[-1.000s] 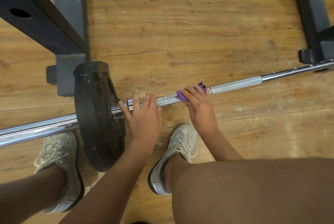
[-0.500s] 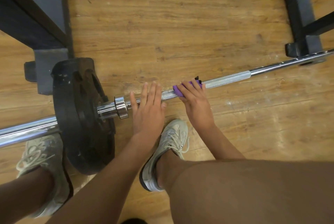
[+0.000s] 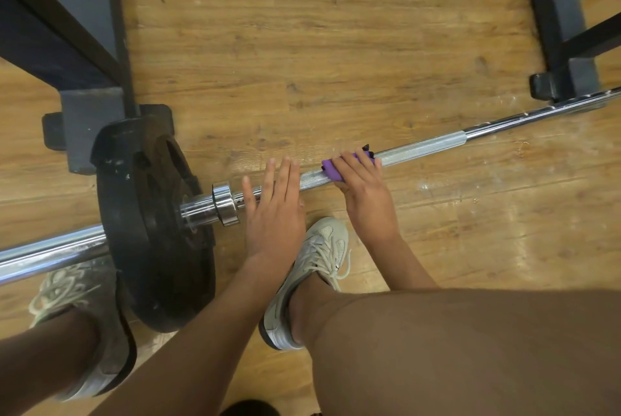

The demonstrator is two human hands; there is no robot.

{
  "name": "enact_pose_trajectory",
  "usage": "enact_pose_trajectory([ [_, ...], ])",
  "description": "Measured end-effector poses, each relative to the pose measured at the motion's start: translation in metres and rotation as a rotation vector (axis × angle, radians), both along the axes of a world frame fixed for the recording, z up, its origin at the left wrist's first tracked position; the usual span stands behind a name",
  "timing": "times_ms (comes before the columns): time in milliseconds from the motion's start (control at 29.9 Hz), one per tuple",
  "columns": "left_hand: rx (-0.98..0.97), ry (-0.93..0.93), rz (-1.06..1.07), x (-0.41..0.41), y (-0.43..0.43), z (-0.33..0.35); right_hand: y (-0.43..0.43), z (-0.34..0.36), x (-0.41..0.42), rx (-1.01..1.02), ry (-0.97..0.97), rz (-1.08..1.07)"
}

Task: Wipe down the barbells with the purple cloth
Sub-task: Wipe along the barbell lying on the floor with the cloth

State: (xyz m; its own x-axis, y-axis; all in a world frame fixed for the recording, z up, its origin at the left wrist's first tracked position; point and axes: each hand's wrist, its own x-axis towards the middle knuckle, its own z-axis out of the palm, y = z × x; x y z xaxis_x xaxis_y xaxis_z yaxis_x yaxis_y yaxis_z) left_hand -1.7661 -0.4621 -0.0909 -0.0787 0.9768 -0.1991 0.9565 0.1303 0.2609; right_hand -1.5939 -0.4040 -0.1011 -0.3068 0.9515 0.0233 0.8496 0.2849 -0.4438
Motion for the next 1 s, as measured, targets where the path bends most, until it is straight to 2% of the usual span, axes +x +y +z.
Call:
enact_pose_trajectory([
  [134,-0.019,-0.003,0.0,0.004,-0.007,0.0,-0.011,0.002,-0.011,-0.014,0.041,-0.134],
  [401,-0.015,-0.022,-0.03,0.011,-0.027,0.0,-0.025,-0.003,0.001,0.043,-0.017,0.046],
  [569,-0.015,-0.119,0.042,0.01,-0.047,-0.005,-0.037,-0.004,-0.004,0.012,0.04,-0.136],
  [769,0.05,-0.171,0.06,0.011,-0.058,-0.014,-0.063,-0.005,-0.02,0.019,0.024,0.018],
  [1004,0.044,-0.16,0.014,0.005,-0.057,-0.013,-0.057,-0.004,-0.016,0.022,0.039,-0.087],
])
